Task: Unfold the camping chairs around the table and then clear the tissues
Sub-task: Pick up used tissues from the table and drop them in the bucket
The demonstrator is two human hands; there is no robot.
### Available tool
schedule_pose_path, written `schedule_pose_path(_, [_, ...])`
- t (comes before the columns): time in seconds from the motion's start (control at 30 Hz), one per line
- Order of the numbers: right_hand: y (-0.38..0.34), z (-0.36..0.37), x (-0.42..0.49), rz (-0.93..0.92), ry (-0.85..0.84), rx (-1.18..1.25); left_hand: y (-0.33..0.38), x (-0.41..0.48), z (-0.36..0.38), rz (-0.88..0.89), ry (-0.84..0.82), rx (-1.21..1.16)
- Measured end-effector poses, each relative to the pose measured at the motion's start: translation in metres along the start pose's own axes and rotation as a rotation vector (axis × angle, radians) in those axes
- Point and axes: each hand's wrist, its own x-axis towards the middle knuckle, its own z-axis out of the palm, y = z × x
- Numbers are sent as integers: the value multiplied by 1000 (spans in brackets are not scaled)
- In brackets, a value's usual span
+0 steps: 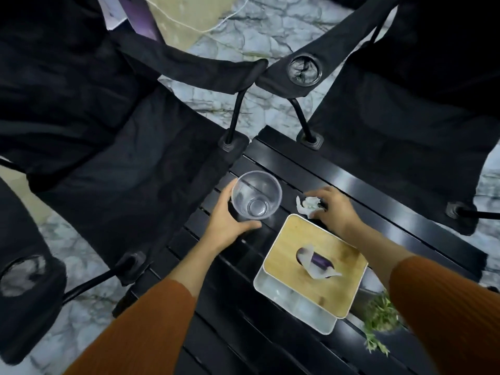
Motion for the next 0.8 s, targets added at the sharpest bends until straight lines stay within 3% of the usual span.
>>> schedule_pose_path(0.2, [5,9,10,-10,35,-78,4,15,22,88,9,-23])
schedule_pose_path(0.4, [1,-2,3,27,158,18,14,18,27,65,33,-53])
schedule_pose_path(0.8, [-85,-24,-57,-160,323,96,47,-66,-30,156,293,-168])
